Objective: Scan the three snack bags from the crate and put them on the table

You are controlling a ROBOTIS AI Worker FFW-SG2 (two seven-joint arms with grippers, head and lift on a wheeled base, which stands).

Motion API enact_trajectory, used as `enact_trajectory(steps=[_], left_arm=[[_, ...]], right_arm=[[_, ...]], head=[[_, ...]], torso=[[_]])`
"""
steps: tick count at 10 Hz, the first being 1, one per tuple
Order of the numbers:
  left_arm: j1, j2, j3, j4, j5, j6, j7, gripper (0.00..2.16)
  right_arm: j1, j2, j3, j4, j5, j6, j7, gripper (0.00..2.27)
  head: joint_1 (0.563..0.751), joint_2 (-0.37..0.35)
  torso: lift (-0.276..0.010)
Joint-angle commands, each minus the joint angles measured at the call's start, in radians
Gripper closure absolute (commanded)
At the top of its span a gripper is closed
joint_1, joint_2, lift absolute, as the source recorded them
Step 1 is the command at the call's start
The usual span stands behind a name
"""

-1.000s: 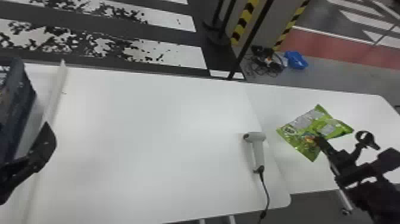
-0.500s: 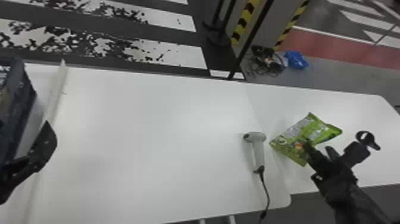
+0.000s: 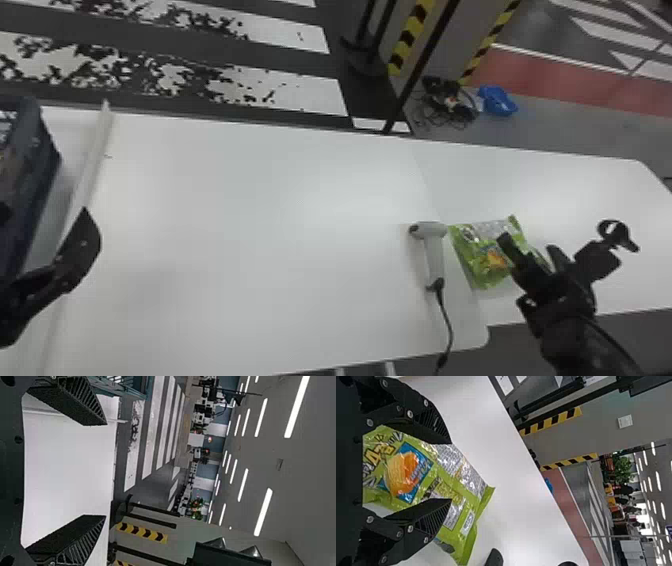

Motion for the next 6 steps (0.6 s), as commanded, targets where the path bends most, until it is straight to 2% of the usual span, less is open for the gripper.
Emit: enact_trajectory(steps=[1,3,5,6], left_arm=[[-0.003,0.001,-0.003,-0.011,-0.001,0.003,0.000,0.03],[-0.009,-0.001,-0.012,-0.023,-0.004,0.015,0.001,0.03],[-0.009,-0.004,-0.037,-0.045,-0.030,0.037,0.015,0.03],[-0.009,-0.005,-0.046,-0.053,-0.040,0.068,0.018,0.03]], right_arm=[[0.076,0.040,-0.011,-0.174,-0.028,0.063,0.001,0.06],[0.183,0.117,0.016,-0.456,-0.051,0.170,0.018,0.07],[0.238,0.165,0.153,-0.635,0.027,0.167,0.019,0.08],[0.251,0.171,0.237,-0.677,0.079,0.170,0.018,0.08]], head=[[0.695,-0.350],[0.695,-0.350],[0.695,-0.350],[0.695,-0.350]], torso=[[-0.094],[-0.094],[-0.094],[-0.094]])
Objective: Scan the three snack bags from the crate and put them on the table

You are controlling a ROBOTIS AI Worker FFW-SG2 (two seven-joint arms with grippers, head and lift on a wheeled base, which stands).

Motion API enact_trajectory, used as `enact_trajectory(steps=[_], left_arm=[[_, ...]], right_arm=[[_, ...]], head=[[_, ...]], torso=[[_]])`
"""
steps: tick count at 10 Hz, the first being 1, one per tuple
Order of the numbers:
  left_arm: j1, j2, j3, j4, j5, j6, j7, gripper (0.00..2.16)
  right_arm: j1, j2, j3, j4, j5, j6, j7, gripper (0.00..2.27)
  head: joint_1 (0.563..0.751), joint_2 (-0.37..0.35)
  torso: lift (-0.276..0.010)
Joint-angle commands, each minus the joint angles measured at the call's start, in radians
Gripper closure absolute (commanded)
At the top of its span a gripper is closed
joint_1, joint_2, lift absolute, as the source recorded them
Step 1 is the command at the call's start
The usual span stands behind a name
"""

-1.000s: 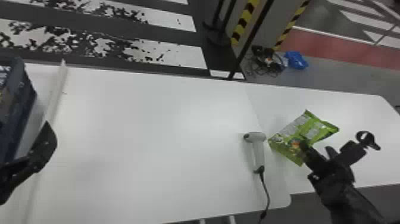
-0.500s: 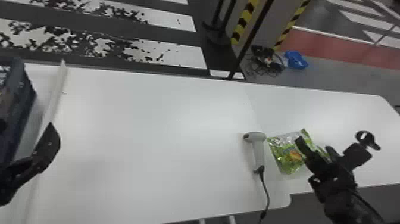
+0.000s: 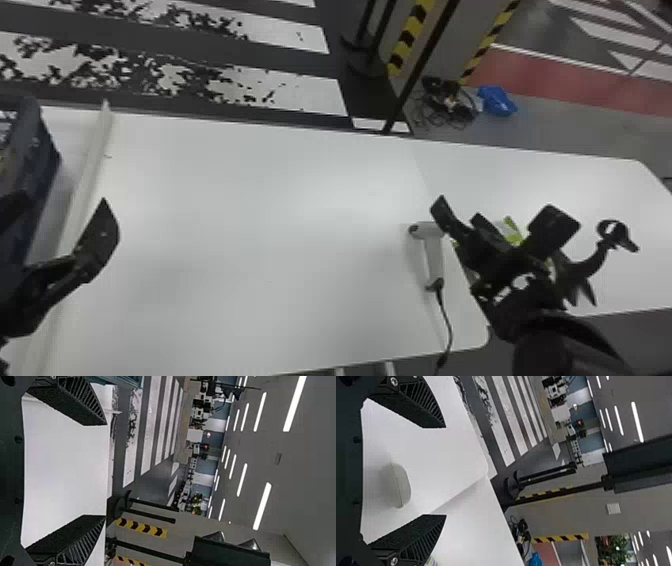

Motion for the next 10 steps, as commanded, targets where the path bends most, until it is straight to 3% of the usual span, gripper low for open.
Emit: enact_trajectory(steps=[1,3,7,8,10], left_arm=[[0.004,0.001,-0.011,-0.009,-0.008,0.019,0.001,0.03],[0.018,0.005,-0.016,-0.023,-0.015,0.025,0.003,0.03],[0.075,0.012,-0.013,-0.081,-0.011,0.037,0.032,0.03],[0.081,0.012,0.000,-0.103,-0.015,0.071,0.030,0.03],[0.062,0.012,0.112,-0.196,0.008,0.279,0.030,0.03]], right_arm=[[0.020,0.024,0.155,-0.065,0.112,-0.014,-0.011,0.09],[0.060,0.044,0.328,-0.076,0.227,-0.164,-0.085,0.09],[0.151,0.064,0.452,-0.068,0.282,-0.370,-0.168,0.11],[0.155,0.059,0.463,-0.073,0.294,-0.373,-0.168,0.11],[0.169,0.041,0.494,-0.106,0.322,-0.367,-0.168,0.11]], head=[[0.695,-0.344],[0.695,-0.233],[0.695,-0.127],[0.695,-0.112],[0.695,-0.083]], torso=[[-0.094],[-0.094],[-0.094],[-0.094],[-0.094]])
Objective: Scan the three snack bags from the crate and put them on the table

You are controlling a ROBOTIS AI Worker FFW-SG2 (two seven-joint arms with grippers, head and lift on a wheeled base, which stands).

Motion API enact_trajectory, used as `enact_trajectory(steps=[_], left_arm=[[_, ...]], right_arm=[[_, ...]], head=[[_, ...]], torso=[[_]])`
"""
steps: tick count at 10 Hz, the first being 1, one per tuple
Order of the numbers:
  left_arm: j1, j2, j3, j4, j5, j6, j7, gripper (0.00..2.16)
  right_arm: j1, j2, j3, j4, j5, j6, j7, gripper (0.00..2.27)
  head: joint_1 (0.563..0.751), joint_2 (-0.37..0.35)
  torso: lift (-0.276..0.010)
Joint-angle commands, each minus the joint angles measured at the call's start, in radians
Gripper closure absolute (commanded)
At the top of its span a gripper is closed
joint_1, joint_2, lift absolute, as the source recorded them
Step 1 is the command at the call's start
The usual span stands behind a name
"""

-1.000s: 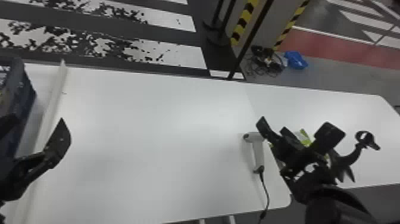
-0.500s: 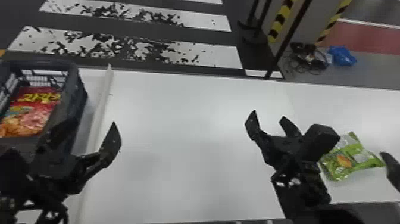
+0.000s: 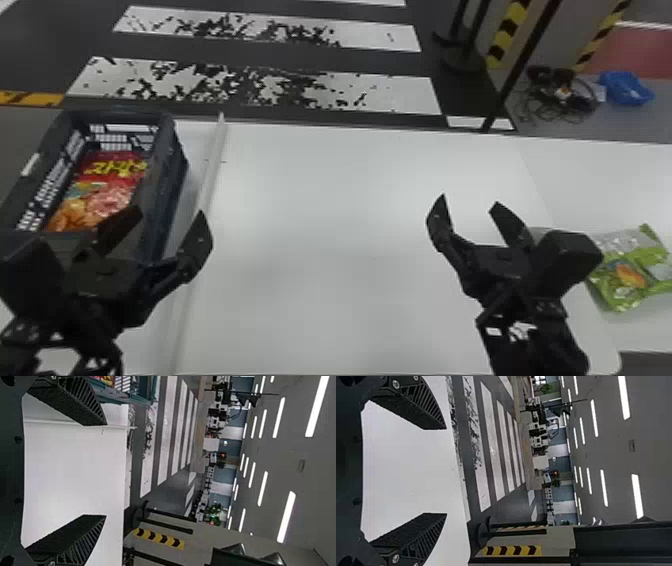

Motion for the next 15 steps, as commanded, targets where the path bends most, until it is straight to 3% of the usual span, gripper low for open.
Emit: enact_trajectory(steps=[1,2,3,5,7,8,9,11,13,15], left_arm=[[-0.076,-0.001,0.115,-0.055,0.073,0.253,-0.001,0.03],[-0.165,-0.001,0.173,-0.060,0.105,0.456,-0.001,0.06],[-0.265,0.000,0.211,-0.057,0.113,0.594,-0.001,0.09],[-0.430,0.026,0.250,-0.012,0.110,0.753,-0.011,0.09],[-0.524,0.031,0.277,0.032,0.122,0.781,-0.003,0.09],[-0.567,0.043,0.282,0.071,0.119,0.793,0.003,0.09],[-0.618,0.085,0.283,0.132,0.116,0.811,0.018,0.09],[-0.697,0.131,0.299,0.243,0.100,0.839,0.038,0.09],[-0.737,0.158,0.296,0.308,0.093,0.882,0.052,0.09],[-0.769,0.166,0.273,0.364,0.057,0.928,0.052,0.09]], right_arm=[[0.005,-0.014,0.045,-0.006,0.039,0.005,0.000,0.11],[0.005,-0.023,0.069,-0.003,0.060,0.008,0.000,0.11],[0.006,-0.036,0.086,-0.003,0.082,0.011,0.000,0.11],[0.005,-0.042,0.086,-0.002,0.093,0.029,0.000,0.12],[0.009,-0.040,0.080,0.001,0.111,0.041,0.000,0.12],[0.014,-0.040,0.080,0.006,0.122,0.041,0.000,0.12],[0.020,-0.042,0.080,0.012,0.131,0.041,0.000,0.13],[0.028,-0.048,0.077,0.021,0.139,0.041,0.000,0.13],[0.029,-0.049,0.079,0.033,0.140,0.041,0.001,0.13],[0.029,-0.060,0.085,0.032,0.139,0.041,0.000,0.13]], head=[[0.695,-0.045],[0.695,0.011],[0.695,0.065],[0.695,0.116],[0.695,0.137],[0.695,0.142],[0.695,0.146],[0.695,0.177],[0.695,0.210],[0.695,0.223]], torso=[[-0.094],[-0.094],[-0.094],[-0.094],[-0.094],[-0.094],[-0.094],[-0.094],[-0.094],[-0.094]])
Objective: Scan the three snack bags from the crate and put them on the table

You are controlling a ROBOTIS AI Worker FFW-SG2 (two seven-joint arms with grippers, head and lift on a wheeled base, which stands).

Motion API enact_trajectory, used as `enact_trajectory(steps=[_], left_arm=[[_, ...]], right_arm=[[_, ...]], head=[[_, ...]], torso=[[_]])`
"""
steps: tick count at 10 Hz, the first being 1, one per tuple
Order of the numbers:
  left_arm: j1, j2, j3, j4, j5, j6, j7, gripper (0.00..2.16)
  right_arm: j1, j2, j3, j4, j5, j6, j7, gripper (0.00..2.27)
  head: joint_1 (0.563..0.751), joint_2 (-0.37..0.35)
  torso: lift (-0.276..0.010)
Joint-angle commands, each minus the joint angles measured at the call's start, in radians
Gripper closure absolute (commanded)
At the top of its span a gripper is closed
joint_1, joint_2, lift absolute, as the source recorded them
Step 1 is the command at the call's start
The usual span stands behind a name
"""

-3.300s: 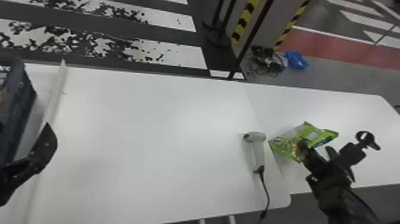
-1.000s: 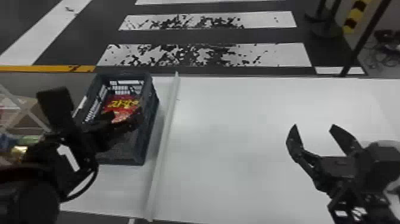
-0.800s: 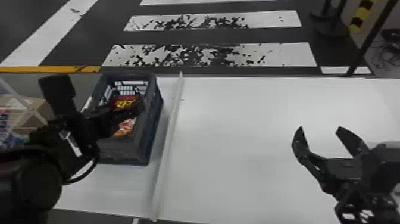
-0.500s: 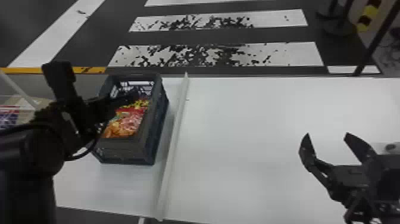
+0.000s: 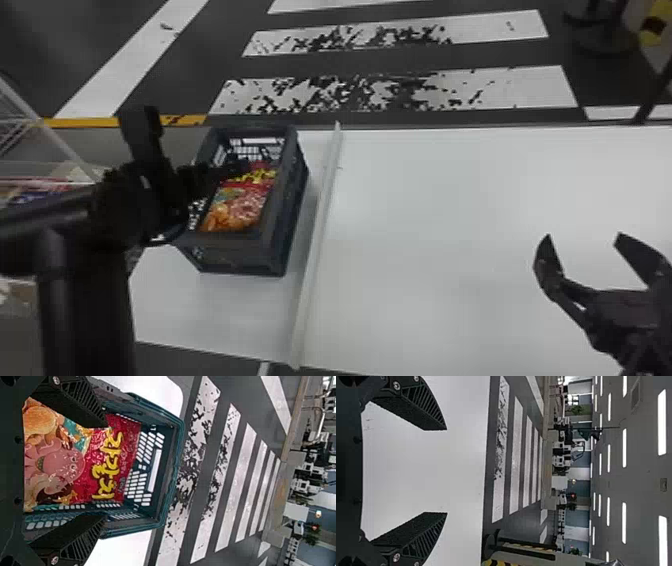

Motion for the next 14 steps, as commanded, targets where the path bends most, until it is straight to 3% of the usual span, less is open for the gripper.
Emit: enact_trajectory(steps=[1,8,11,13,14], left_arm=[[-0.027,0.009,-0.028,0.040,-0.032,0.029,0.000,0.09],[-0.110,0.012,-0.072,0.199,-0.107,0.044,-0.016,0.09],[-0.159,0.014,-0.084,0.317,-0.141,0.044,-0.049,0.11],[-0.209,0.017,-0.097,0.399,-0.181,0.090,-0.091,0.48],[-0.212,0.015,-0.094,0.417,-0.184,0.090,-0.086,1.23]], right_arm=[[0.003,-0.012,0.002,-0.003,-0.002,-0.003,0.000,0.13],[0.002,-0.063,0.011,-0.007,-0.013,-0.012,-0.028,0.13],[-0.014,-0.066,0.019,0.003,-0.013,-0.012,-0.035,0.13],[-0.032,-0.073,0.025,0.020,-0.021,-0.021,-0.043,0.13],[-0.038,-0.075,0.028,0.025,-0.022,-0.025,-0.052,0.13]], head=[[0.695,0.227],[0.695,0.217],[0.695,0.218],[0.695,0.212],[0.695,0.210]], torso=[[-0.094],[-0.094],[-0.094],[-0.094],[-0.094]])
